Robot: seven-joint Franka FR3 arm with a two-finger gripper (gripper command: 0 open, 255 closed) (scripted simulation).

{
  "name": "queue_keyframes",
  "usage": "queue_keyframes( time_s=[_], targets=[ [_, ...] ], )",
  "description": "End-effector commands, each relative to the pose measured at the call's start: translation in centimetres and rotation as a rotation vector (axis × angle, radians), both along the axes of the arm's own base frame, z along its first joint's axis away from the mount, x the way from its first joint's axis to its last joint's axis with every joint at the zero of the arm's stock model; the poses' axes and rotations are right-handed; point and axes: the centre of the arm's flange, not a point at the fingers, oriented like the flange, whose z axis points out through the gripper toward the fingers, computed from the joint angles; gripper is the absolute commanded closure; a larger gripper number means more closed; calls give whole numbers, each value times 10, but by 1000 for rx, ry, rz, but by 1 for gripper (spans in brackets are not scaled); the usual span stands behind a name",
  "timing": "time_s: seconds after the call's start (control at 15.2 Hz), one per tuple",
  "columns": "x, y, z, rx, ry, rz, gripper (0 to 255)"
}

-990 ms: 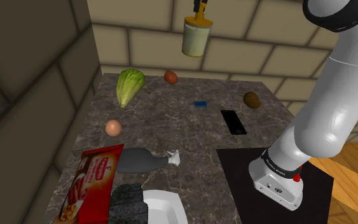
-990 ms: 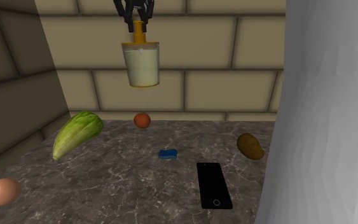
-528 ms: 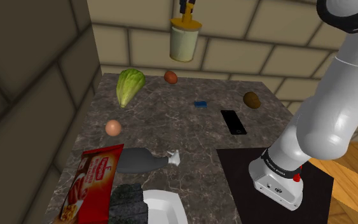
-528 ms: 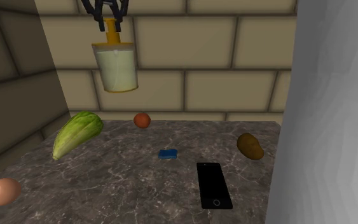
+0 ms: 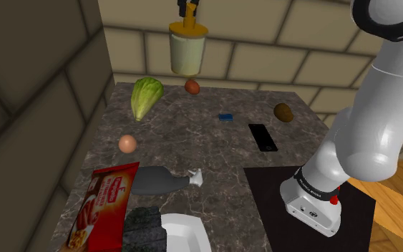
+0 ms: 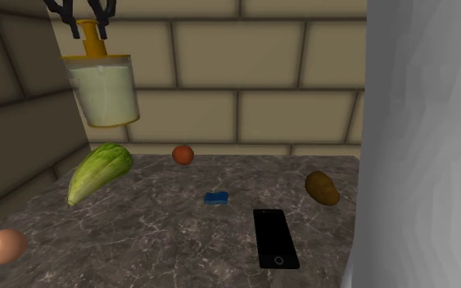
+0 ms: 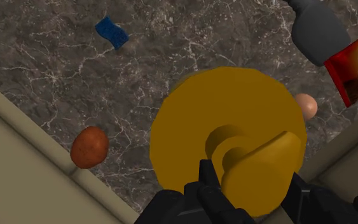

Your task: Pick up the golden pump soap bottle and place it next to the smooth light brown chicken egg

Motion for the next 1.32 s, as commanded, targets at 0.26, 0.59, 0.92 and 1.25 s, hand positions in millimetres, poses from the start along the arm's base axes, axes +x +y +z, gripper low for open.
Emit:
queue_keyframes(
  time_s=[0.26,0.59,0.92,1.25],
  targets=[
    [-4,49,-9,0,-1,-2,255],
    [-4,49,-35,0,-1,-2,255],
    [-4,49,-62,0,-1,-2,255],
    [-4,49,-88,0,-1,-2,255]
  ],
)
